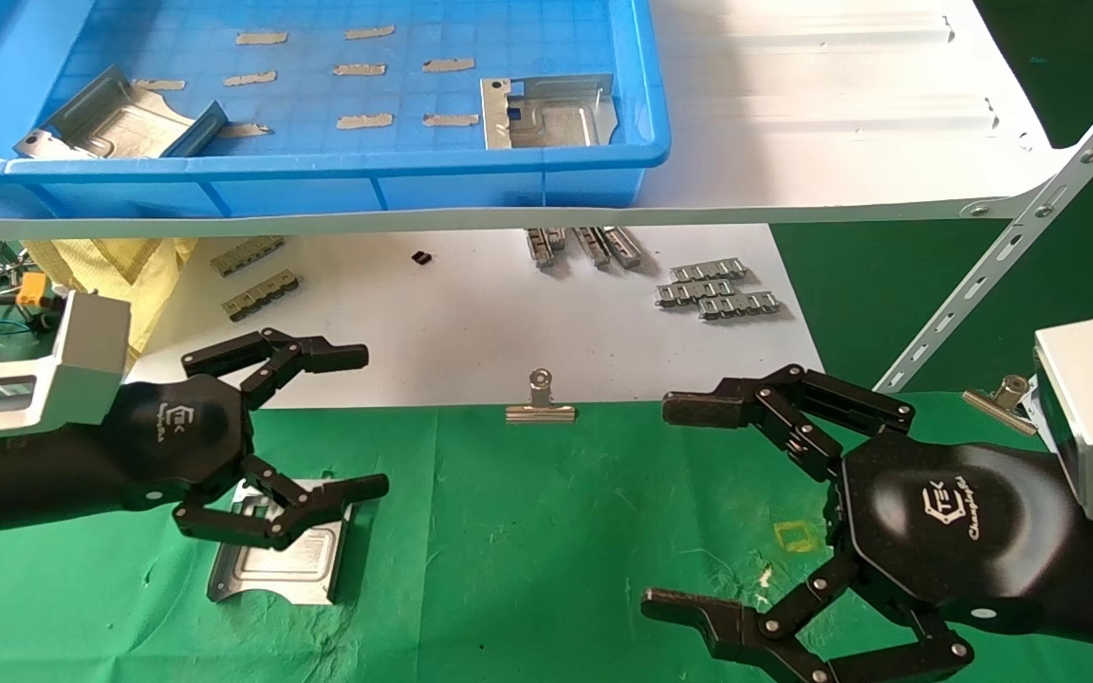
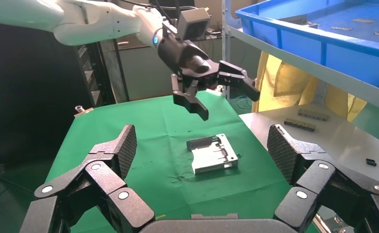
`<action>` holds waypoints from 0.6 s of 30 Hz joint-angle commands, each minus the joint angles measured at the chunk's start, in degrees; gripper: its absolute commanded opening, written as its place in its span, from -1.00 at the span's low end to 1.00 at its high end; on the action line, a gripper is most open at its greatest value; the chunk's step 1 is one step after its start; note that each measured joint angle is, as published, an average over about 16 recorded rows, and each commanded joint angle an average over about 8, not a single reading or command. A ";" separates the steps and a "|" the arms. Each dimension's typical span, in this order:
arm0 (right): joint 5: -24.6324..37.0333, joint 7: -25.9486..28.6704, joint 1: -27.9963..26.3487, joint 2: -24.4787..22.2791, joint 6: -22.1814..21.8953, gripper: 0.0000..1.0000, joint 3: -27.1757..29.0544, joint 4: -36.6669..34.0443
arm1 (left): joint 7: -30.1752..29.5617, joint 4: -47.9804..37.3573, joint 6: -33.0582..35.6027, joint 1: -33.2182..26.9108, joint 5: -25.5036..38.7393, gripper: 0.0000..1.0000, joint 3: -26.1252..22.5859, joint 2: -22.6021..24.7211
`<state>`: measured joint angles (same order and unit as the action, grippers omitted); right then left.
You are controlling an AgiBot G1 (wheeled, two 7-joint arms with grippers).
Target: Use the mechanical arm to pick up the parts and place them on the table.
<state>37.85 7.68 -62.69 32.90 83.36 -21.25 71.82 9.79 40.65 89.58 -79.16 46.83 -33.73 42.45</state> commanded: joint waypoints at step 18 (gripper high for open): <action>0.00 0.00 0.00 0.00 0.00 1.00 -0.01 0.00 | -11.30 18.12 -2.14 9.68 -2.74 1.00 9.74 -4.09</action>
<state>37.85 7.67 -62.70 32.90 83.36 -21.26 71.82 -1.50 58.75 87.45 -69.49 44.10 -23.99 38.37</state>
